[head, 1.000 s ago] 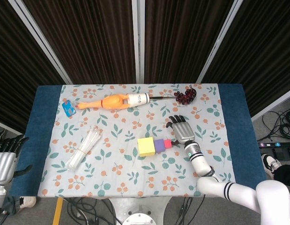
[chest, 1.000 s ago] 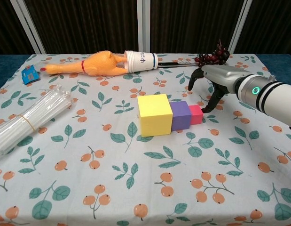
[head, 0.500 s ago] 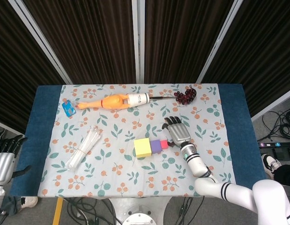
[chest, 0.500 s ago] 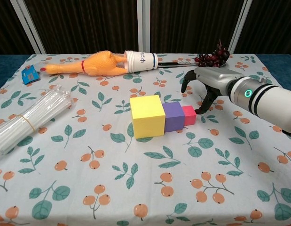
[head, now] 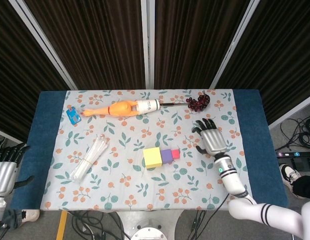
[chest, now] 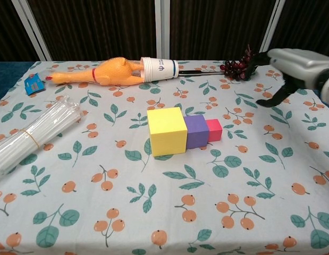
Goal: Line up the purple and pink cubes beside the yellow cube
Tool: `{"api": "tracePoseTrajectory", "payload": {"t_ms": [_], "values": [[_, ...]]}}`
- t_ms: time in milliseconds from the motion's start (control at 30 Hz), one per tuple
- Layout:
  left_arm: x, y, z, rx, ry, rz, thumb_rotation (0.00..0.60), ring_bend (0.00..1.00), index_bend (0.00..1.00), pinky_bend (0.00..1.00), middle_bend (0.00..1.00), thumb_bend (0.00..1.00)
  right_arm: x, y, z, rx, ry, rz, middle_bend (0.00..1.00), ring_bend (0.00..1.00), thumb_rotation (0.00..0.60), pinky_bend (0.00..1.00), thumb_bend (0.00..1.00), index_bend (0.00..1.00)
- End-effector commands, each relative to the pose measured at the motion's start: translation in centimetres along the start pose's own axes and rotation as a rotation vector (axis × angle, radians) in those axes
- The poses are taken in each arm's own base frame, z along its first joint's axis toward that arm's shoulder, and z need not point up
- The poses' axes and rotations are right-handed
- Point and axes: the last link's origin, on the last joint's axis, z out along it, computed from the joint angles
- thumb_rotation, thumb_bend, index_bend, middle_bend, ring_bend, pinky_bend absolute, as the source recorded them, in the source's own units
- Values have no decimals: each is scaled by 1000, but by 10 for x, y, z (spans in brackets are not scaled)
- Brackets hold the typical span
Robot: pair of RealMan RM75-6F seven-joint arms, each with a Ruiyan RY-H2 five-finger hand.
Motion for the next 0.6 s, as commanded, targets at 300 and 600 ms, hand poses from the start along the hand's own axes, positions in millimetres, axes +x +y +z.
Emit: {"api": "tracePoseTrajectory", "payload": {"t_ms": [300, 600], "values": [[-1, 5, 5, -10, 3, 10, 600, 170, 216, 145, 229, 20, 32, 80, -129, -108, 176, 20, 117, 0, 600, 0, 181, 292], [0, 8, 4, -5, 6, 17, 600, 170, 216, 145, 228, 21, 35, 89, -185, -129, 217, 53, 92, 0, 600, 0, 180, 252]]}}
